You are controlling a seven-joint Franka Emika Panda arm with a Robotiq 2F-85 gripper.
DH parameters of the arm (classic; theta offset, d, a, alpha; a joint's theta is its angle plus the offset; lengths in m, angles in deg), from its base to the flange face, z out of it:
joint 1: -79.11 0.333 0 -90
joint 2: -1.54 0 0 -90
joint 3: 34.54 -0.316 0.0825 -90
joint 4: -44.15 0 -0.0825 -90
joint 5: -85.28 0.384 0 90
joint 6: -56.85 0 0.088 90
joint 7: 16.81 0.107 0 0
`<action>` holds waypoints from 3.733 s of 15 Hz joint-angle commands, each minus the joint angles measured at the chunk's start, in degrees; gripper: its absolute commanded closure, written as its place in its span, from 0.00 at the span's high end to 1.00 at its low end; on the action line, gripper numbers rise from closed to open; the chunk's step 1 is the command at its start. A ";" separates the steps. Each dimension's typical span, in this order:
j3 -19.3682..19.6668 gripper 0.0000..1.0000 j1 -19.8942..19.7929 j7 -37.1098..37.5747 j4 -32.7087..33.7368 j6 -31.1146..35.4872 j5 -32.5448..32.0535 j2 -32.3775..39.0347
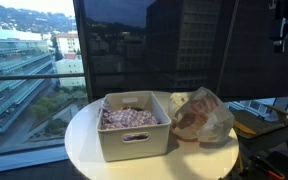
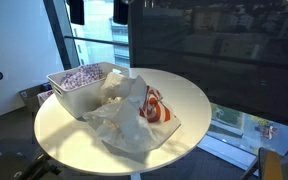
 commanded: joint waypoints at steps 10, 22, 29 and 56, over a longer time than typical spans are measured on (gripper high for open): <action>-7.56 1.00 11.71 -4.99 7.43 5.72 4.45 30.63; -21.42 1.00 20.00 -6.64 20.86 12.19 2.73 53.44; -25.52 1.00 26.67 -7.47 29.35 21.94 -5.18 64.45; -27.11 0.49 19.87 -27.88 33.57 37.44 2.61 75.75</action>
